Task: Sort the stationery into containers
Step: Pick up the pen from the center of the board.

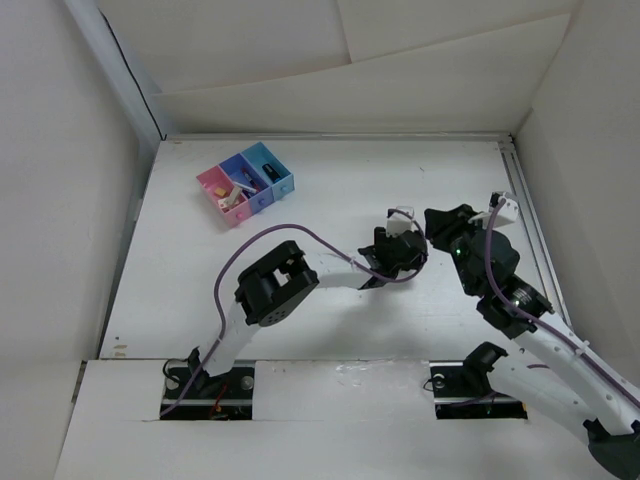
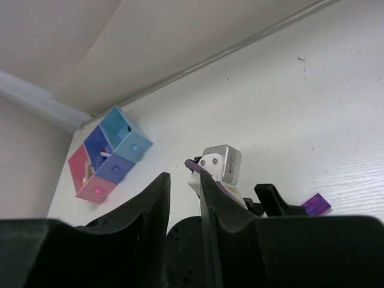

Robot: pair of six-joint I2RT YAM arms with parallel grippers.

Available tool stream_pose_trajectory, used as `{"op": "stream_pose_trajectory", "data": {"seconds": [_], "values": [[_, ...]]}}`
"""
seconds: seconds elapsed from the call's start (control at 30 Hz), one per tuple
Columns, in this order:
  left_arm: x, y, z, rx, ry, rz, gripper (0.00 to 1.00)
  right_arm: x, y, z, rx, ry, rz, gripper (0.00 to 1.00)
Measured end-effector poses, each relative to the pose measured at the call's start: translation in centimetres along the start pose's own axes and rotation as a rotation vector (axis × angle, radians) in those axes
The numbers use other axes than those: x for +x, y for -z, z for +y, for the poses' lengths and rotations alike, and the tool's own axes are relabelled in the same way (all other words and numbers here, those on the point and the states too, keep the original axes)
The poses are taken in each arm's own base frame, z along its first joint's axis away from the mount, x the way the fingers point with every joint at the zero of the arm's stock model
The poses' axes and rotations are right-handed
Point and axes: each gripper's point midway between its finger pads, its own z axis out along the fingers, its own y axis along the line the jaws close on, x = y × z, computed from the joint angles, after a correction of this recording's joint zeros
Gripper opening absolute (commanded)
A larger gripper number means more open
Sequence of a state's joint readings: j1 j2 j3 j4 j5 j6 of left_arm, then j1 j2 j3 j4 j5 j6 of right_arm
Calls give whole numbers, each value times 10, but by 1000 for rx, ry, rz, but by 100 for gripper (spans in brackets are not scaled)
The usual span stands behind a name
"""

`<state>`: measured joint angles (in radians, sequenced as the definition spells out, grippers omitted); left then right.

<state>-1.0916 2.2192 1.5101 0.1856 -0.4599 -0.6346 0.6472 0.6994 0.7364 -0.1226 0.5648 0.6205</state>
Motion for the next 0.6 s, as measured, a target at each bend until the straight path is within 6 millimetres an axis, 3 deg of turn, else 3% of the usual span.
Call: {"op": "stream_pose_trajectory", "data": {"seconds": [0.2,0.4,0.6], "values": [[4,7,-3,68,-18,1,64,9,-4,0,2,26,29,34],[8,8,-11,130,-84,15,64,8,-3,2,-8,25,27,43],[14,7,-17,185,-184,37,57,11,-4,2,-11,31,39,46]]}}
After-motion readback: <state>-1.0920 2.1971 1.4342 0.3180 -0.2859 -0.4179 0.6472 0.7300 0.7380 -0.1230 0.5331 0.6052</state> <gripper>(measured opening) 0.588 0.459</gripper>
